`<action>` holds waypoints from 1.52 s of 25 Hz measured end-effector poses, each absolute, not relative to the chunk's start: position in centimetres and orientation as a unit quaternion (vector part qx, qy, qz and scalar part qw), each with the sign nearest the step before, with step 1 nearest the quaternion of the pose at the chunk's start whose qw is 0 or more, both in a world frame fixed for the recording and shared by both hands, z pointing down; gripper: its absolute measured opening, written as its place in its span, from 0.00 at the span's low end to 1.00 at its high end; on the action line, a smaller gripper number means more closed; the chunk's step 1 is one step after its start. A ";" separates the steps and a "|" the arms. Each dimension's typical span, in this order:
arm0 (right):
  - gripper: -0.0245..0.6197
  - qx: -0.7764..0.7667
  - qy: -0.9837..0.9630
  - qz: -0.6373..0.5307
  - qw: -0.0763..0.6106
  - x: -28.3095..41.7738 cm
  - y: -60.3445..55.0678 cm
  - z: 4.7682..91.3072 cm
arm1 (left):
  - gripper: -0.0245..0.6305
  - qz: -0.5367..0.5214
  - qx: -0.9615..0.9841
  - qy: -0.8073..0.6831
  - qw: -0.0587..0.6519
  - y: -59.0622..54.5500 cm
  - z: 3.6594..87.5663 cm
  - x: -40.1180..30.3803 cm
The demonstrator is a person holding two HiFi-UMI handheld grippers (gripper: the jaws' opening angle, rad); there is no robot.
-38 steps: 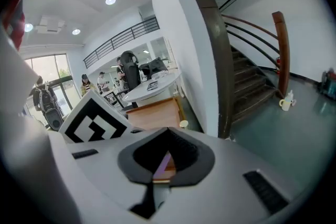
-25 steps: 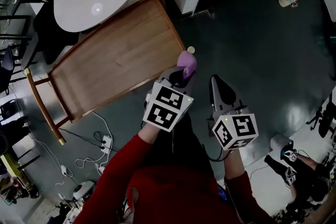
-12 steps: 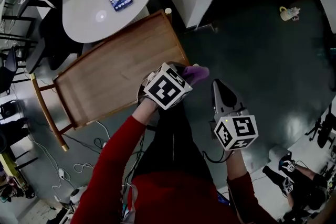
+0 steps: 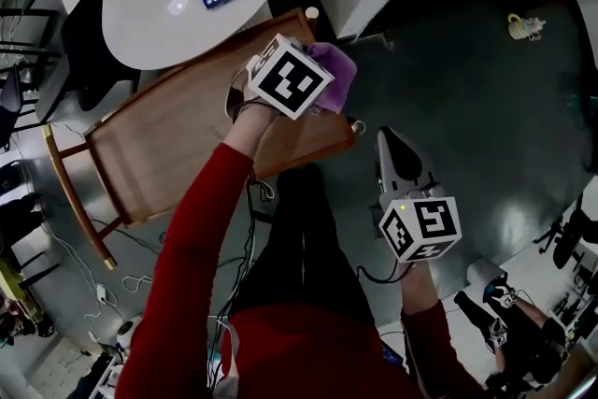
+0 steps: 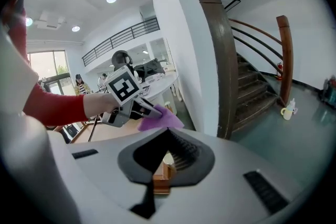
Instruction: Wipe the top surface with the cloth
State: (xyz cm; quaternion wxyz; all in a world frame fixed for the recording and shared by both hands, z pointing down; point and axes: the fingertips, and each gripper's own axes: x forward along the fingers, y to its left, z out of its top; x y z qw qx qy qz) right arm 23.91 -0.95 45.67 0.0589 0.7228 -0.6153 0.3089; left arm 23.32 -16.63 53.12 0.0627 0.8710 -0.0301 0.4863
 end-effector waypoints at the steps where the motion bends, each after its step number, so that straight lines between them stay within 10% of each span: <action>1: 0.06 0.722 -0.616 0.309 0.061 24.0 -1.3 45.7 | 0.12 0.488 0.870 -0.041 0.058 -17.8 53.2 23.5; 20: 0.06 0.714 -0.624 0.310 0.073 23.5 -3.1 45.9 | 0.12 0.411 0.883 -0.226 -0.037 -28.0 47.7 24.7; 38: 0.06 0.705 -0.676 0.209 0.046 19.6 -5.8 38.1 | 0.12 0.051 0.957 -0.286 -0.026 -17.8 30.0 12.1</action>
